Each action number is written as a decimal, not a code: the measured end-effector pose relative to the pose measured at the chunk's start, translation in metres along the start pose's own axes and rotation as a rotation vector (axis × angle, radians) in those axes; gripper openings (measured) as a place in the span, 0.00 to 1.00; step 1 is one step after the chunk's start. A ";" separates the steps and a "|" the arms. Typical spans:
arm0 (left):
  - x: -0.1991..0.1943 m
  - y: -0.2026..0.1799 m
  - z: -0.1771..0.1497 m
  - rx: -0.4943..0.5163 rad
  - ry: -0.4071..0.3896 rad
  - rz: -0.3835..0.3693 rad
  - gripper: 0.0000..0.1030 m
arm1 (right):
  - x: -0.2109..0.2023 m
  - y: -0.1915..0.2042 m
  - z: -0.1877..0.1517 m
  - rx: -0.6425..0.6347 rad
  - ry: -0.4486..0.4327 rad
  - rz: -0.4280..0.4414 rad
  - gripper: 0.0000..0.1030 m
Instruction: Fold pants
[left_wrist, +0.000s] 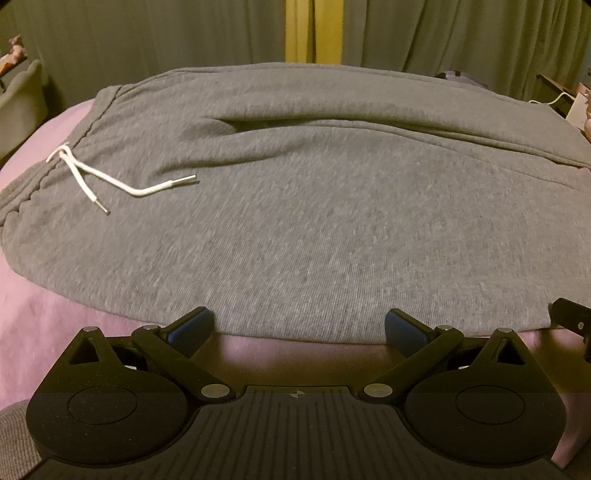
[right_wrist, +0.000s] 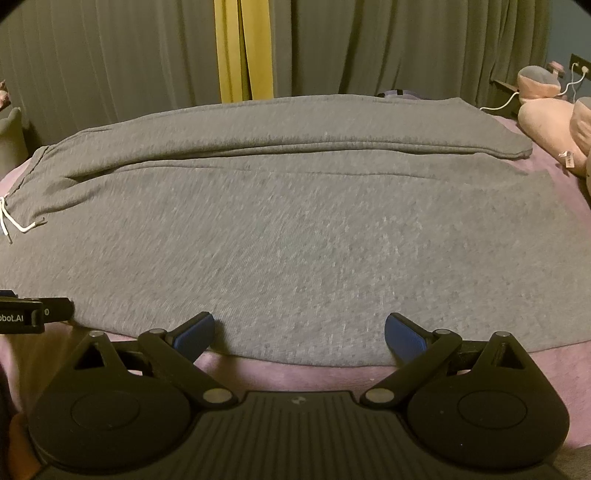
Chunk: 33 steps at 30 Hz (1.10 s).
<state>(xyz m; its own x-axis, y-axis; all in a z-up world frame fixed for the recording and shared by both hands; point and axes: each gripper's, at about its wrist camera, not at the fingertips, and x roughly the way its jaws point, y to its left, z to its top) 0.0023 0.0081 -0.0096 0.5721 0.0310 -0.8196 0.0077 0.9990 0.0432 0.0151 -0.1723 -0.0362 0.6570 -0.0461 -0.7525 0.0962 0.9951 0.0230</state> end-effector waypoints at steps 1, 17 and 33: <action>0.000 0.000 0.000 -0.001 0.001 0.000 1.00 | 0.001 0.000 0.000 0.001 0.001 0.001 0.96; 0.006 0.000 0.002 -0.006 0.012 0.002 1.00 | 0.009 0.001 0.001 0.022 0.022 0.016 0.96; 0.006 0.000 0.002 -0.011 0.012 -0.002 1.00 | 0.008 0.000 0.001 0.032 0.021 0.018 0.96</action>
<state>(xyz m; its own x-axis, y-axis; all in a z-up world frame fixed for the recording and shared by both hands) 0.0069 0.0082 -0.0133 0.5622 0.0294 -0.8265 -0.0003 0.9994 0.0353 0.0208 -0.1723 -0.0419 0.6432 -0.0262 -0.7652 0.1085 0.9924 0.0573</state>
